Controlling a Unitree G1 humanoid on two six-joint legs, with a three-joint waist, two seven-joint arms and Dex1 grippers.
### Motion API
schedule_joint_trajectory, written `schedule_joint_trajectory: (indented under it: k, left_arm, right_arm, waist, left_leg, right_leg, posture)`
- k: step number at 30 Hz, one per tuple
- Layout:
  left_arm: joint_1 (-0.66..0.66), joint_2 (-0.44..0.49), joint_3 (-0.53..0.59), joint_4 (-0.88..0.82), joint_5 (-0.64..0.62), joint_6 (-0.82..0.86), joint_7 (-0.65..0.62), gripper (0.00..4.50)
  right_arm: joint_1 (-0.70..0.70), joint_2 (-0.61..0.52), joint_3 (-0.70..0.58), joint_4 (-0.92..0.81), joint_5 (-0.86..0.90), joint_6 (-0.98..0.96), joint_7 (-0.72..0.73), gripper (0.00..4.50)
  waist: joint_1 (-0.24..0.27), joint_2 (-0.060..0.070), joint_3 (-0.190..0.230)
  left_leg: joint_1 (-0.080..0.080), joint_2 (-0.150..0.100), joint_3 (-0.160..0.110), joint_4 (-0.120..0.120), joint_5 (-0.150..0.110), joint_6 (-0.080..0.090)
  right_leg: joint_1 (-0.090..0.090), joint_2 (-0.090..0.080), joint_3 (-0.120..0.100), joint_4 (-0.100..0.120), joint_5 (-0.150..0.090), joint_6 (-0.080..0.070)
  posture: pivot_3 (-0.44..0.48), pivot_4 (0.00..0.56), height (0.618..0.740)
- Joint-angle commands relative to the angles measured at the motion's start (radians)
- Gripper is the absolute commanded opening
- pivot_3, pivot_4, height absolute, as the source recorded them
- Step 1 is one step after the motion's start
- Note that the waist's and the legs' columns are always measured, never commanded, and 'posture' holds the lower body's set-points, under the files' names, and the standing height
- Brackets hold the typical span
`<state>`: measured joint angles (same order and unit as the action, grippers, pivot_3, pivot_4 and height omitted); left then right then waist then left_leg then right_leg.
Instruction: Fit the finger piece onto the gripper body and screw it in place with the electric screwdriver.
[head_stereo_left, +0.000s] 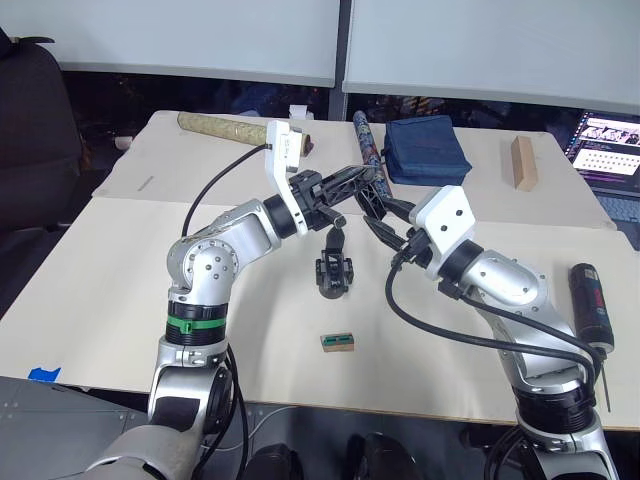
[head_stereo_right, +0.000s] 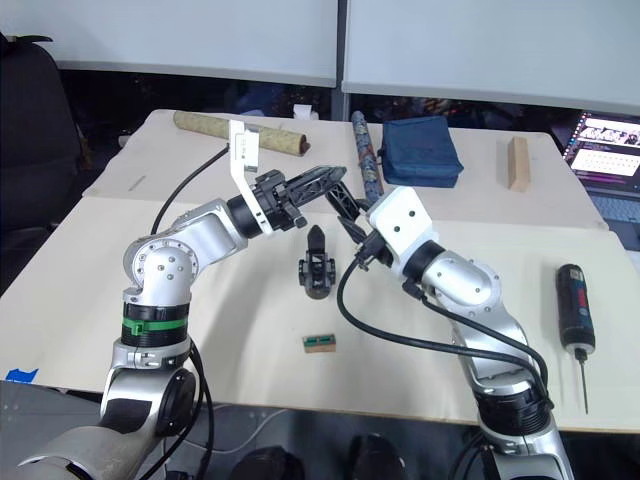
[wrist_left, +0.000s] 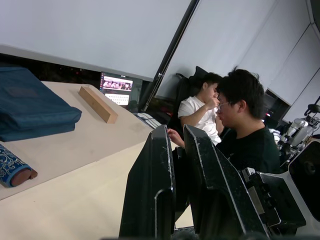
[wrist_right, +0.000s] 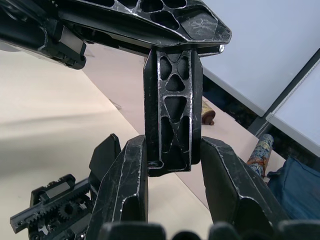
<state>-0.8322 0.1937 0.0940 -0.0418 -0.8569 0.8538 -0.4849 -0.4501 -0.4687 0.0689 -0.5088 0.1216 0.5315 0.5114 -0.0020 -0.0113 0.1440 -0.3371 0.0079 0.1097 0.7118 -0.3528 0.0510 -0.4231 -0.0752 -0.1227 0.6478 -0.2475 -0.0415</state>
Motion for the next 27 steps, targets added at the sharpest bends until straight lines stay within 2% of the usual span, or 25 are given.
schedule_joint_trajectory:
  k: [1,2,4,6,8,11,15,20,27]
  left_arm:
    - [-0.026,0.02,0.007,-0.009,0.008,-0.014,-0.029,0.0]
    - [-0.03,0.034,0.001,-0.005,0.012,-0.013,-0.05,0.0]
    - [-0.041,0.067,-0.018,0.006,0.023,-0.017,-0.106,0.0]
    - [-0.064,0.123,-0.05,0.026,0.039,-0.027,-0.214,0.0]
    - [-0.092,0.205,-0.099,0.041,0.066,-0.06,-0.393,0.0]
    - [-0.148,0.332,-0.175,0.087,0.107,-0.109,-0.683,0.0]
    - [-0.227,0.383,-0.233,0.159,0.138,-0.135,-0.891,0.0]
    - [-0.307,0.347,-0.255,0.219,0.158,-0.131,-0.979,0.0]
    - [-0.362,0.307,-0.247,0.269,0.177,-0.116,-1.005,0.0]
  right_arm:
    - [-0.005,-0.023,-0.011,-0.059,-0.014,-0.03,-0.003,1.11]
    - [-0.004,-0.026,-0.024,-0.071,-0.01,-0.028,-0.003,1.11]
    - [0.003,-0.037,-0.052,-0.111,0.028,0.0,0.019,2.22]
    - [0.014,-0.089,-0.076,-0.153,0.082,0.05,0.083,2.87]
    - [0.009,-0.16,-0.137,-0.164,0.201,0.132,0.175,3.53]
    - [-0.065,-0.248,-0.273,-0.089,0.462,0.297,0.305,3.53]
    - [-0.214,-0.315,-0.333,0.038,0.763,0.564,0.373,3.53]
    - [-0.348,-0.315,-0.266,0.126,0.923,0.733,0.372,3.53]
    - [-0.466,-0.256,-0.179,0.198,0.924,0.764,0.316,3.53]
  waist:
    - [0.0,0.0,0.0]
    - [0.0,0.0,0.0]
    - [-0.001,0.0,0.0]
    - [-0.002,0.0,0.0]
    - [-0.003,0.0,0.0]
    - [-0.007,0.001,0.002]
    - [-0.009,0.002,0.003]
    - [-0.009,0.002,0.003]
    - [-0.01,0.002,0.003]
  left_leg:
    - [0.0,0.0,0.0,0.0,0.0,0.0]
    - [0.0,0.0,0.0,0.0,0.0,0.0]
    - [0.0,0.0,0.0,0.0,0.0,0.0]
    - [0.0,0.0,0.0,0.0,0.0,0.0]
    - [0.0,0.0,0.0,0.0,0.0,0.0]
    - [0.0,-0.001,0.001,0.0,0.0,0.0]
    - [0.0,-0.001,0.001,0.001,0.0,0.0]
    - [-0.001,0.001,0.0,0.0,0.0,0.0]
    - [-0.002,0.001,0.0,0.001,0.0,0.001]
  right_leg:
    - [0.0,0.0,0.0,0.0,0.0,0.0]
    - [0.0,0.0,0.0,0.0,0.0,0.0]
    - [0.0,0.0,0.0,0.0,0.0,0.0]
    - [0.0,0.0,0.0,0.0,0.0,0.0]
    - [0.0,0.001,-0.001,0.0,0.0,0.0]
    - [0.0,0.001,-0.003,0.0,0.0,0.0]
    - [0.0,0.0,-0.003,-0.001,0.0,0.0]
    - [0.0,0.0,-0.001,0.0,0.0,0.0]
    - [-0.001,-0.002,-0.001,0.0,0.0,0.0]
  posture:
    - [0.0,0.15,0.74]
    - [0.0,0.15,0.74]
    - [0.0,0.15,0.74]
    - [0.0,0.15,0.74]
    - [0.0,0.15,0.74]
    - [0.0,0.15,0.74]
    - [0.0,0.15,0.74]
    - [0.0,0.15,0.74]
    - [0.0,0.15,0.74]
